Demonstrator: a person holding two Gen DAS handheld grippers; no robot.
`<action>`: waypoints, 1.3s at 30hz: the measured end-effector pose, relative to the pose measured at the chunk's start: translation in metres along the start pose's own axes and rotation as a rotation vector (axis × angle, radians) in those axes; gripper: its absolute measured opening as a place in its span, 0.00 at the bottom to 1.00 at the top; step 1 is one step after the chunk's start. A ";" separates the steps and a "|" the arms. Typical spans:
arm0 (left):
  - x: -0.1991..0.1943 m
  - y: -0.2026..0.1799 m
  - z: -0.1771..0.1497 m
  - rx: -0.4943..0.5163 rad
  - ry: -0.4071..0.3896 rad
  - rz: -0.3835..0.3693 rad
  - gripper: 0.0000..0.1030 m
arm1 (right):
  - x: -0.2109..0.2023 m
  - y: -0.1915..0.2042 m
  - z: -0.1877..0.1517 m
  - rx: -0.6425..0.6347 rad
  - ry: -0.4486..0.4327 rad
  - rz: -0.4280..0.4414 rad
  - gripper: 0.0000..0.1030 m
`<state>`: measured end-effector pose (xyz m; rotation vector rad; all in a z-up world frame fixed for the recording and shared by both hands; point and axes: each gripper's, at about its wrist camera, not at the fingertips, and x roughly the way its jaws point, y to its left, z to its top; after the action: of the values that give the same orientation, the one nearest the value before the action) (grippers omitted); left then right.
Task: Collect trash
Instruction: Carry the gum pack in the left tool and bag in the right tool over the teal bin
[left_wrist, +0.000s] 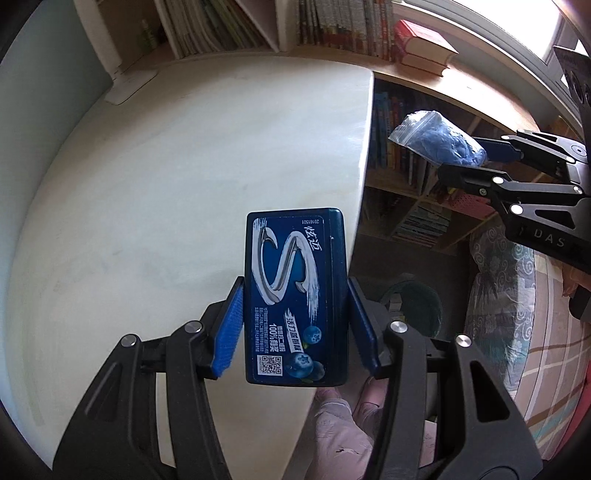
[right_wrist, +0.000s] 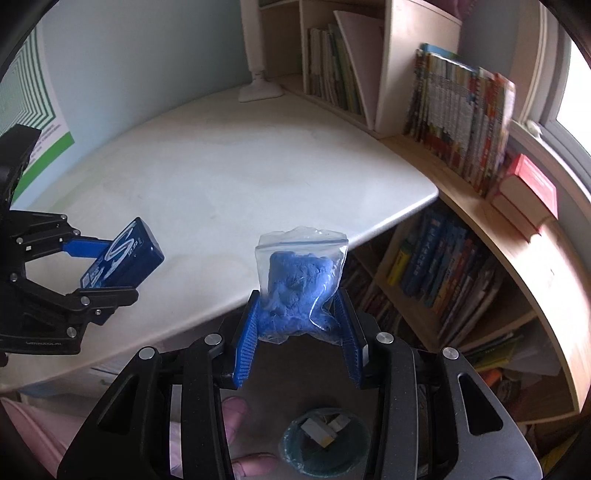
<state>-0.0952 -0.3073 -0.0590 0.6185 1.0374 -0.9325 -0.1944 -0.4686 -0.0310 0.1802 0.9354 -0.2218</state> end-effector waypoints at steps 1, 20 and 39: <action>0.001 -0.010 0.002 0.019 0.001 -0.008 0.49 | -0.005 -0.007 -0.009 0.019 0.002 -0.009 0.40; 0.042 -0.196 -0.012 0.357 0.100 -0.158 0.49 | -0.064 -0.096 -0.174 0.339 0.091 -0.126 0.40; 0.152 -0.280 -0.048 0.550 0.267 -0.196 0.49 | 0.000 -0.119 -0.295 0.585 0.201 -0.057 0.40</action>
<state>-0.3298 -0.4581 -0.2200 1.1365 1.0923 -1.3511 -0.4552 -0.5097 -0.2092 0.7257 1.0563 -0.5360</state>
